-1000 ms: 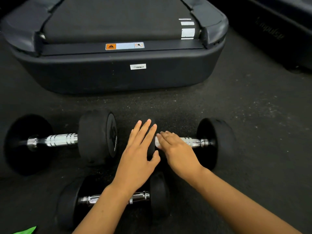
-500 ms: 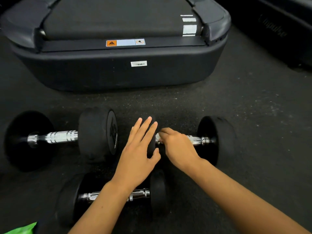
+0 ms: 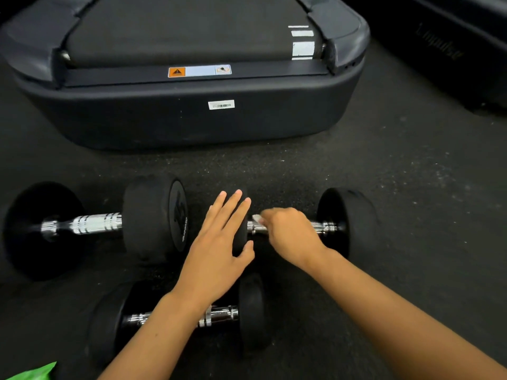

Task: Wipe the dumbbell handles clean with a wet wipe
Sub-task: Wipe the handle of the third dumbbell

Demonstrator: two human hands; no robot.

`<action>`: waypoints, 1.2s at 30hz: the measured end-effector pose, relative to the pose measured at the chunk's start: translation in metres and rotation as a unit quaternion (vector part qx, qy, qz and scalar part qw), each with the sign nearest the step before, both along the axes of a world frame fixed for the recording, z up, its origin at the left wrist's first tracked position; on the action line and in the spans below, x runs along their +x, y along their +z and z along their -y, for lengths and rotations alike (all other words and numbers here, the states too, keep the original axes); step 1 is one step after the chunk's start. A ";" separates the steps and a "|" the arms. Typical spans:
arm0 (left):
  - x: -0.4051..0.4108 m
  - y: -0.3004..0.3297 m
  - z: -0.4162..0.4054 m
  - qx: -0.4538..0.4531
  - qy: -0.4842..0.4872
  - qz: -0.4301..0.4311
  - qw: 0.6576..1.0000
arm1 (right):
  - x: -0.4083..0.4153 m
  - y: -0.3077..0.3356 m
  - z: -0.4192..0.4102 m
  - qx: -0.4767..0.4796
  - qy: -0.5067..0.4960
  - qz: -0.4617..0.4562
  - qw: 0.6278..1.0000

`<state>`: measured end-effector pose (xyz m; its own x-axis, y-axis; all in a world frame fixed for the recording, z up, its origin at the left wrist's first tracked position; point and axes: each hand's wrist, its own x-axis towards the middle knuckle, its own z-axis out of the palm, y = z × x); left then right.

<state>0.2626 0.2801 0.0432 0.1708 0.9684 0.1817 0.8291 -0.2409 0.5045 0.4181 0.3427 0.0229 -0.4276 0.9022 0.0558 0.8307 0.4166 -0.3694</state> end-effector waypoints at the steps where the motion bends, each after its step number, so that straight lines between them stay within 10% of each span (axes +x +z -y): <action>1: 0.000 -0.001 0.000 -0.001 0.003 0.001 1.000 | -0.003 0.000 0.001 0.000 0.012 -0.002 1.000; 15: 0.002 0.000 -0.001 -0.011 0.002 0.010 1.000 | -0.003 0.013 -0.026 -0.163 0.005 0.007 0.987; 36: 0.003 -0.003 0.001 -0.001 0.003 0.029 1.000 | 0.016 -0.031 0.020 0.206 0.124 0.081 0.967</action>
